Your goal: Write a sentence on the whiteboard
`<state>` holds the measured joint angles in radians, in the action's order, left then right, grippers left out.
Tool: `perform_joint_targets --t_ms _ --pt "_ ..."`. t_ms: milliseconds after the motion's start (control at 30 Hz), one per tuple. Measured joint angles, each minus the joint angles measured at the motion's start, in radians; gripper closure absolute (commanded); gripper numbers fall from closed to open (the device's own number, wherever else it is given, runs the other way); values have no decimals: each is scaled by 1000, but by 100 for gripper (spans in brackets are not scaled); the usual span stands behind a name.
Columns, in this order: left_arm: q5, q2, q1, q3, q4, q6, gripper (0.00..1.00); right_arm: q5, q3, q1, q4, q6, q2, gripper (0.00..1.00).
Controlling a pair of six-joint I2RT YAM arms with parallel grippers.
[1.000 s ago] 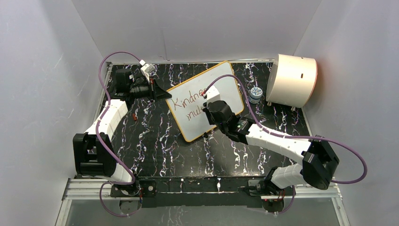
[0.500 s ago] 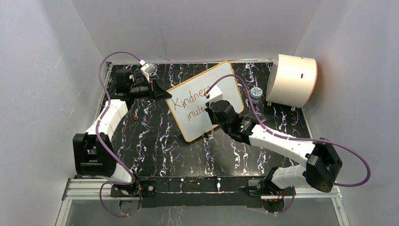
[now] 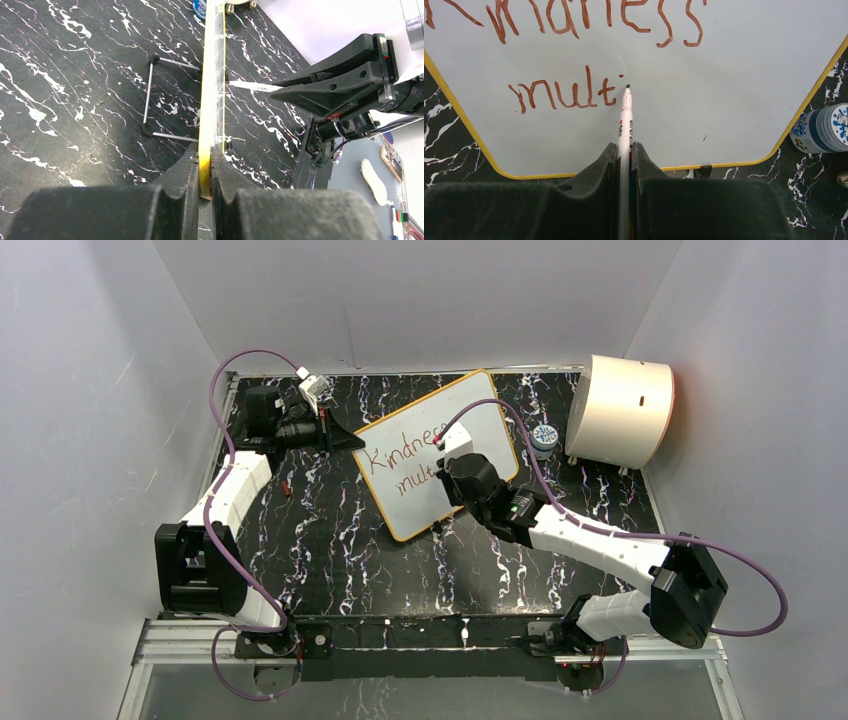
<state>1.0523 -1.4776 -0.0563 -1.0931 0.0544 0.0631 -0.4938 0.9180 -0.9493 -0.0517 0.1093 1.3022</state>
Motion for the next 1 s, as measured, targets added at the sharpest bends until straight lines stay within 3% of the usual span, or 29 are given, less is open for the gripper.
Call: perform_joint_targets --t_ms 1000 --pt "-2 0 0 0 0 0 100 3 0 0 24 8 26 100"
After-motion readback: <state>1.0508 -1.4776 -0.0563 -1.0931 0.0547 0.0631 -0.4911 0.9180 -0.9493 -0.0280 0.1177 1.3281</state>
